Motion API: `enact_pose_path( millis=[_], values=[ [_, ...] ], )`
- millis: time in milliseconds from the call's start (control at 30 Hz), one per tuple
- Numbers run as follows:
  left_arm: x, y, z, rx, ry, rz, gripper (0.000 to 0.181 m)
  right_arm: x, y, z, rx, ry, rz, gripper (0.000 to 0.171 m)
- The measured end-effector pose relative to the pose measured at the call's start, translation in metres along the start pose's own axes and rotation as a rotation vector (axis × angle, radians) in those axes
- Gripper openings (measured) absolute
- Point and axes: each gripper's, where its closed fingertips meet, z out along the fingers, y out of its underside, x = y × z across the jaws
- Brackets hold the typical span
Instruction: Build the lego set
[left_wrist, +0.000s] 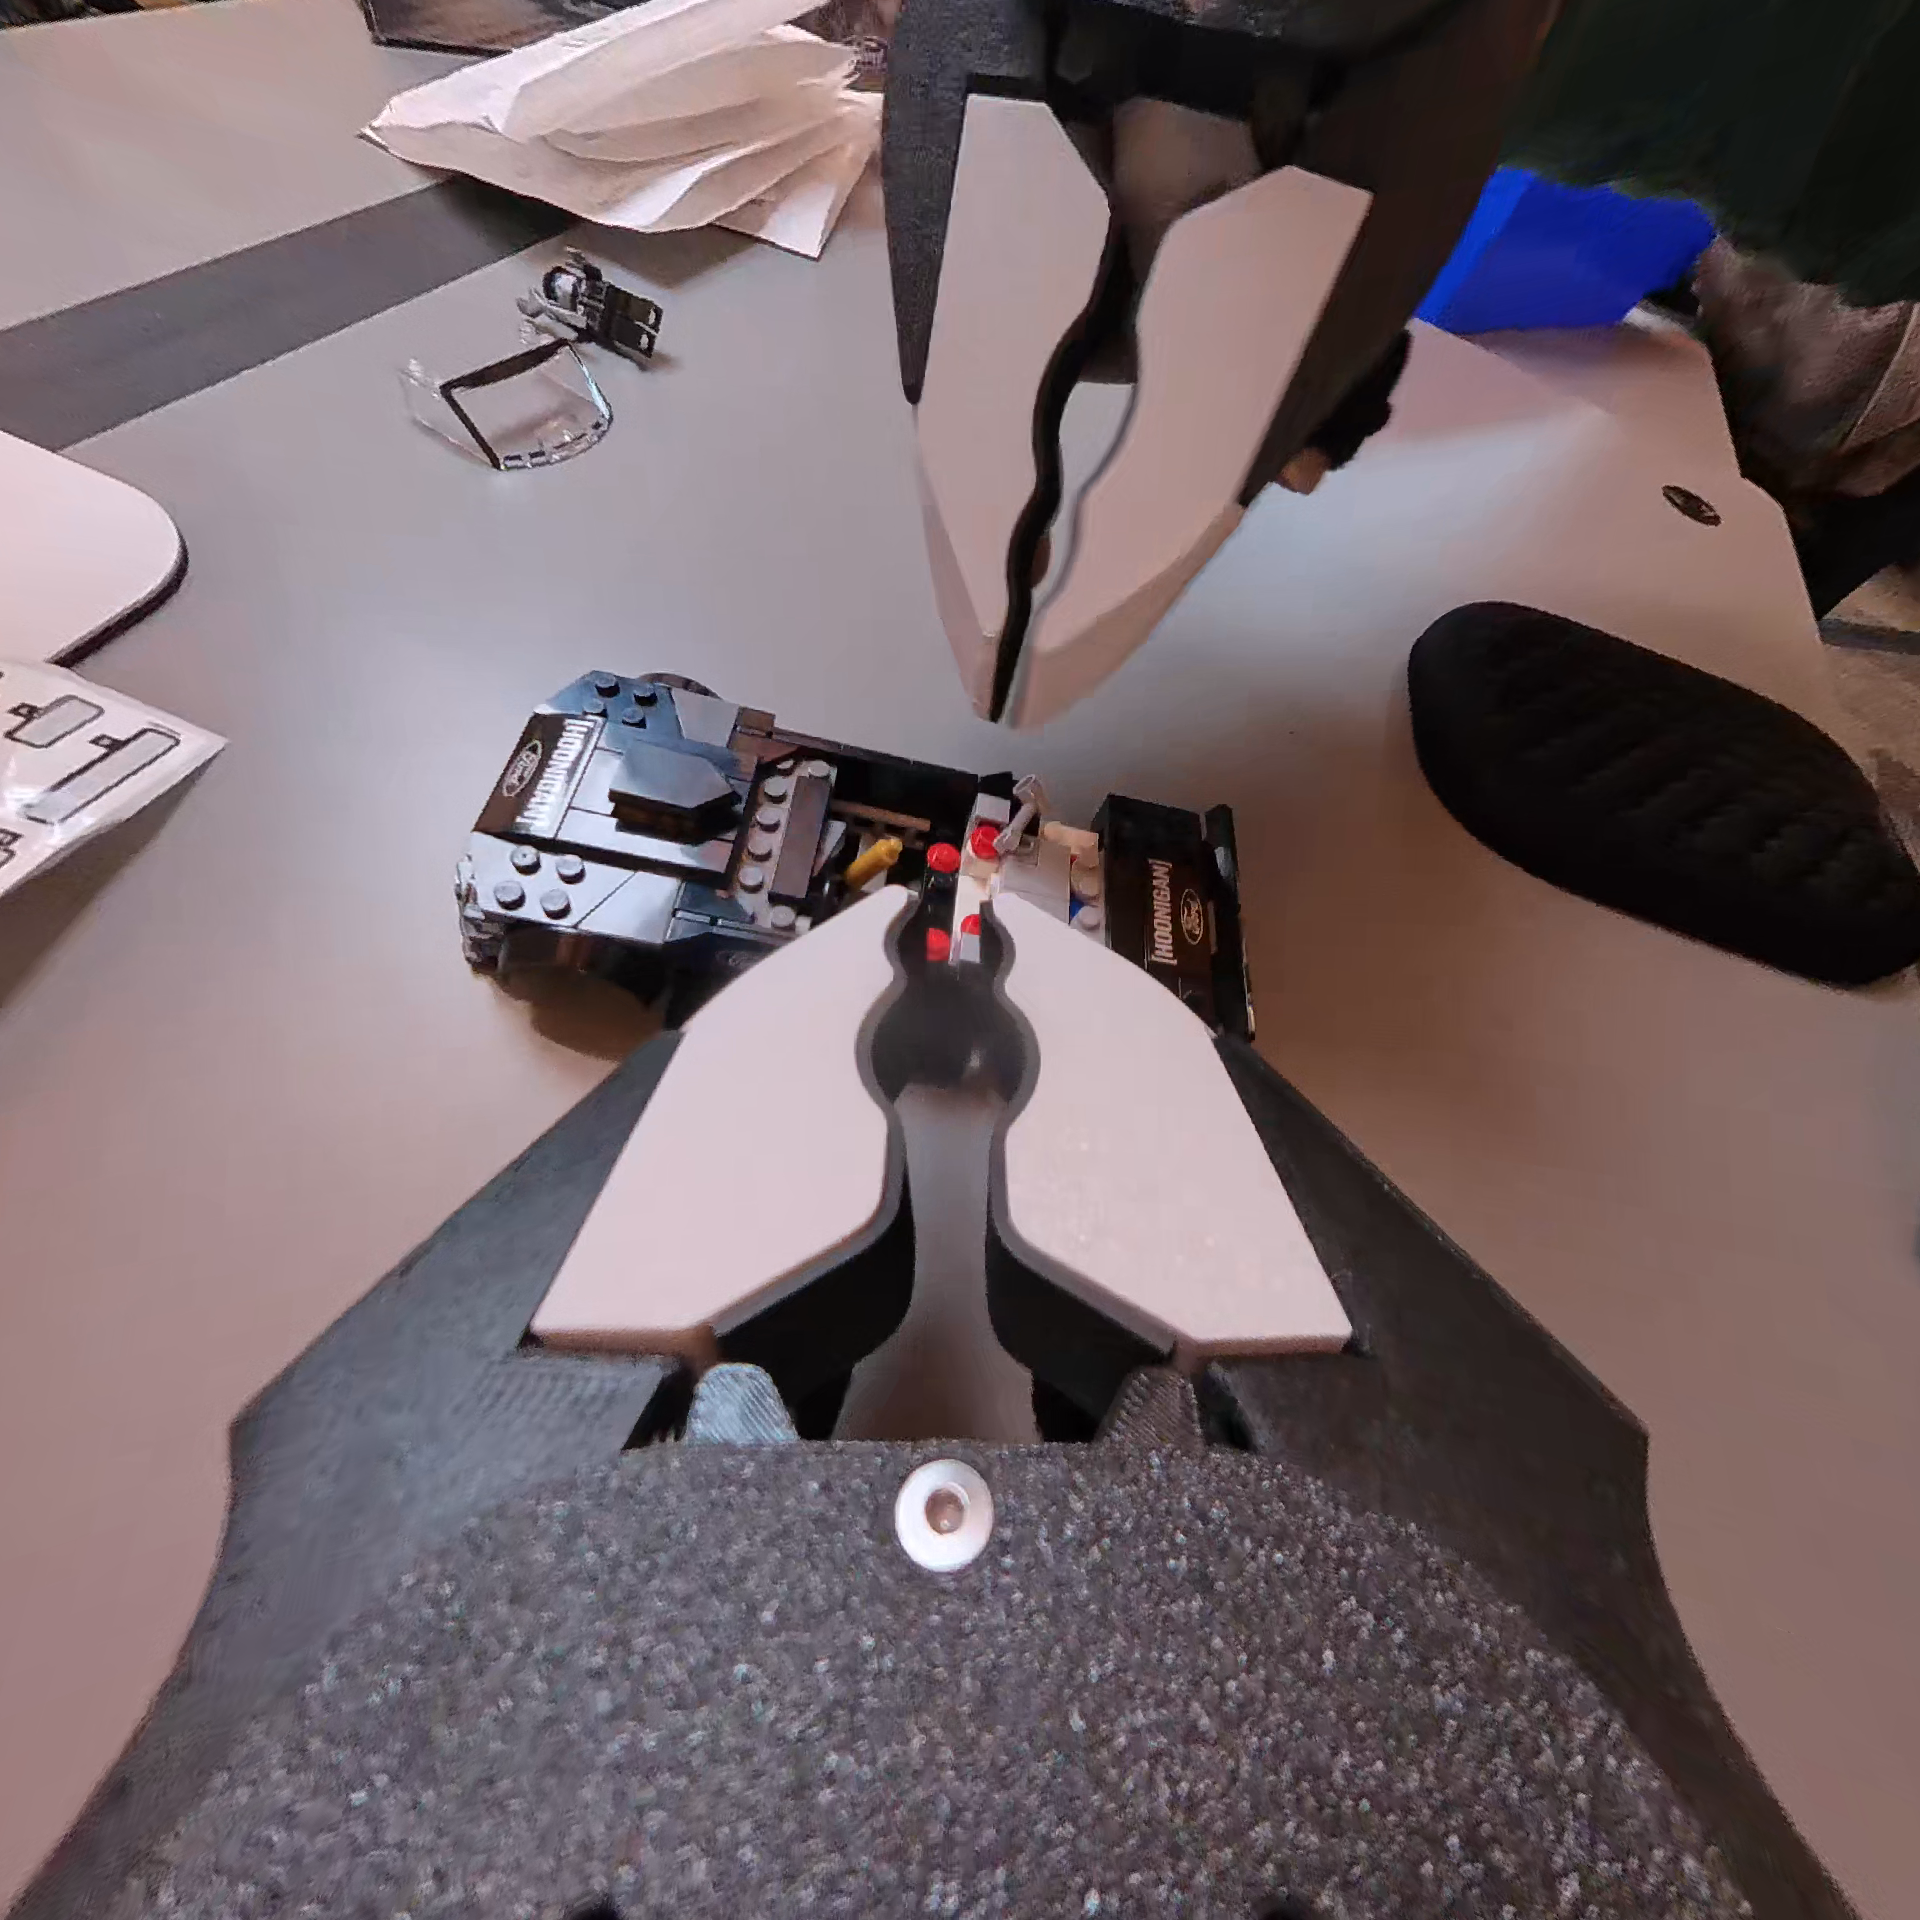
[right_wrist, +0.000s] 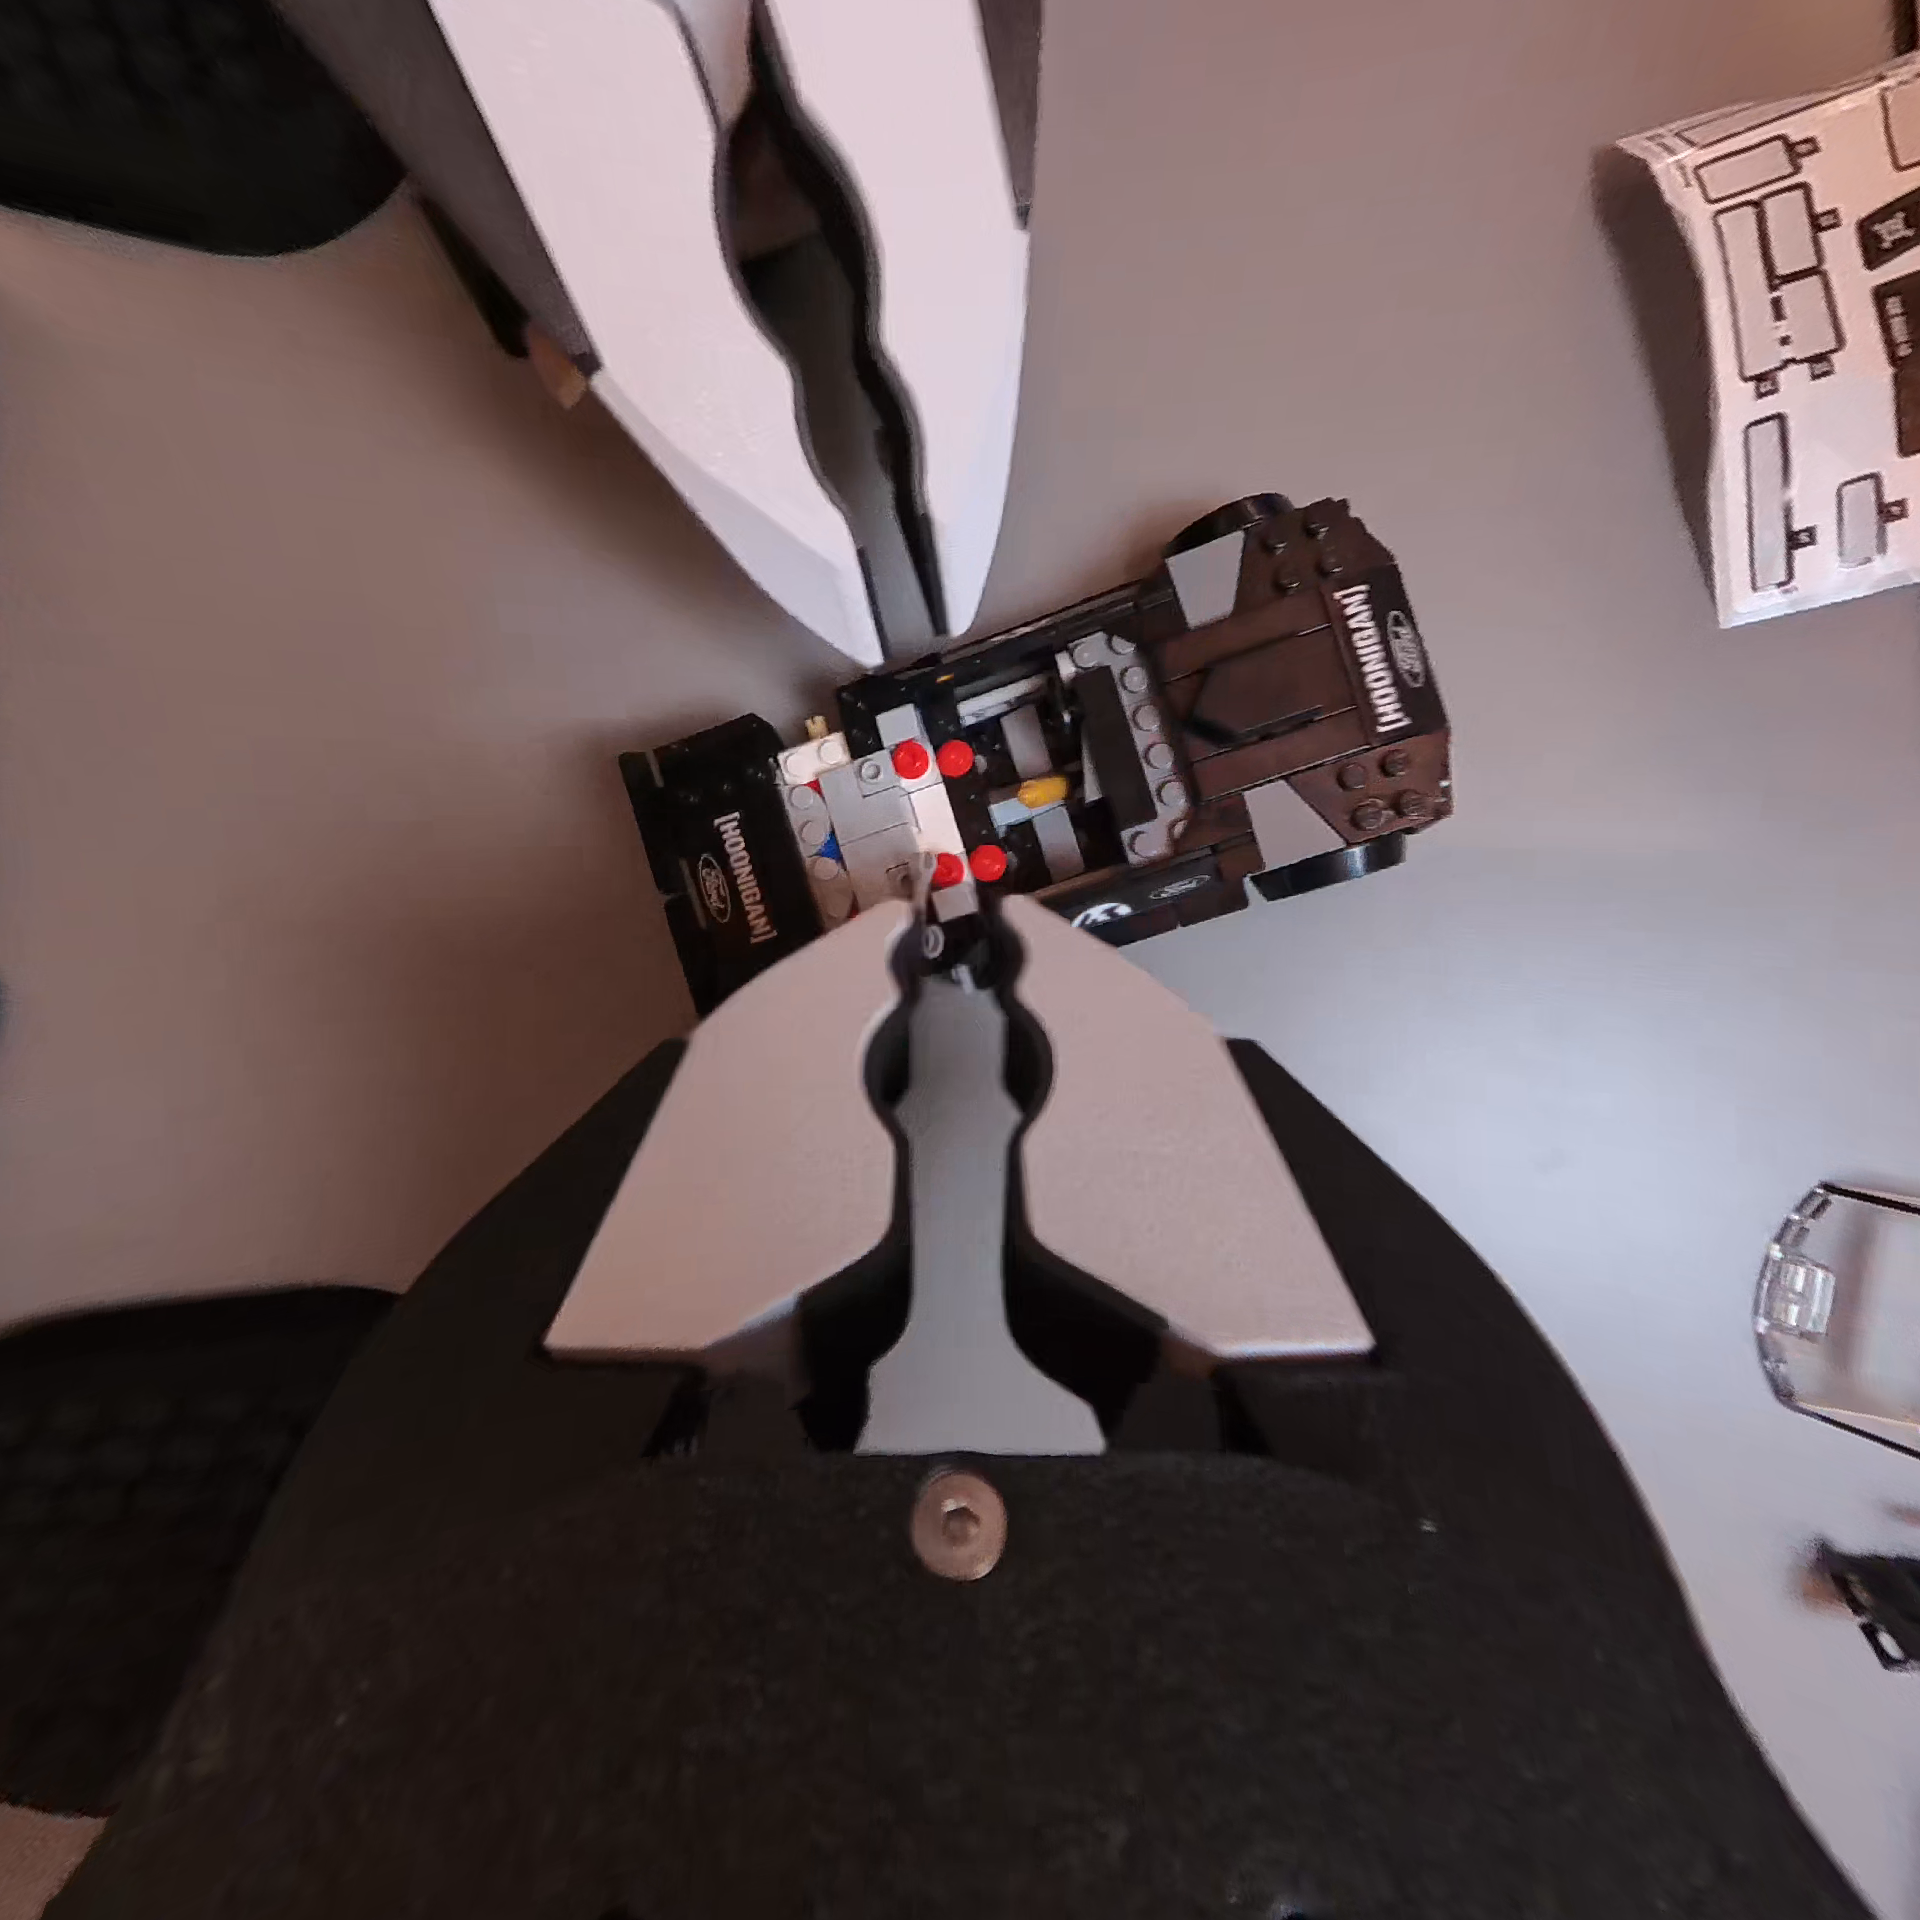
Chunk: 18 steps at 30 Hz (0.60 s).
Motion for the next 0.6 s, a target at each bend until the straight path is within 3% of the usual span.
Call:
enact_pose_path(
  millis=[67, 200, 367, 400, 600],
  values=[
    [-0.001, 0.002, 0.000, -0.002, -0.004, 0.012, 0.010, -0.003, 0.006, 0.004, -0.033, 0.047, -0.055, 0.021],
    [0.002, 0.000, 0.000, 0.009, 0.008, 0.012, 0.011, -0.003, 0.011, 0.012, -0.045, 0.158, -0.126, 0.021],
    [0.006, -0.001, 0.000, 0.019, 0.014, 0.011, 0.012, -0.002, 0.014, 0.015, -0.041, 0.247, -0.172, 0.009],
    [0.007, -0.001, 0.000, 0.019, 0.015, 0.011, 0.012, -0.002, 0.013, 0.014, -0.031, 0.261, -0.168, 0.000],
    [0.012, 0.001, 0.002, 0.010, 0.024, 0.017, 0.013, -0.006, 0.009, 0.011, 0.064, 0.319, -0.134, 0.000]
  ],
)
